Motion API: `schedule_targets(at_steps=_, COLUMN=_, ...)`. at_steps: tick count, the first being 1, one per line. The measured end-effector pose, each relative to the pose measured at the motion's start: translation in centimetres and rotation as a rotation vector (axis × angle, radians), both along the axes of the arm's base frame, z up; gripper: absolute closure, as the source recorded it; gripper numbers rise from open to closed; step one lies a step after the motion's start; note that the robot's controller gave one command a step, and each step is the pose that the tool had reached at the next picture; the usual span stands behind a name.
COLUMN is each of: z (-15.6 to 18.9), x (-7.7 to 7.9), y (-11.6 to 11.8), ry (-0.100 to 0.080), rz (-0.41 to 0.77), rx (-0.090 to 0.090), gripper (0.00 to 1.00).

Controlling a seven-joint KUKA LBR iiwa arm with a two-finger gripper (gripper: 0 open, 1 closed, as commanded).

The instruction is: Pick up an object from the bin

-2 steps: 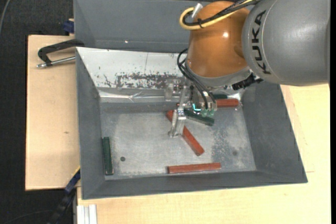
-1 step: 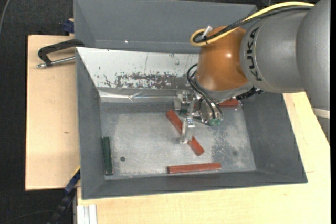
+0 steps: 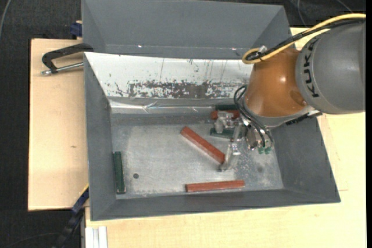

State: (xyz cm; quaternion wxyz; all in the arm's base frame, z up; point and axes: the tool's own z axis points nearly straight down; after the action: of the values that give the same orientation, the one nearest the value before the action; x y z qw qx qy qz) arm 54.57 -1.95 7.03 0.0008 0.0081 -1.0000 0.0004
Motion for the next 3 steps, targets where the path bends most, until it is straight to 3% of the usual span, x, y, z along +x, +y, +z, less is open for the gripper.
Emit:
schedule_targets(at_steps=1, z=0.08, x=-3.66, y=0.33, ry=-0.002, rz=-0.104, rx=0.002, gripper=0.0)
schedule_targets(at_steps=2, z=0.37, x=-3.25, y=0.32, ry=-0.016, rz=-0.104, rx=0.003, gripper=1.0)
schedule_targets(at_steps=3, z=0.06, x=-3.57, y=0.33, ry=-0.005, rz=-0.104, rx=0.003, gripper=0.0)
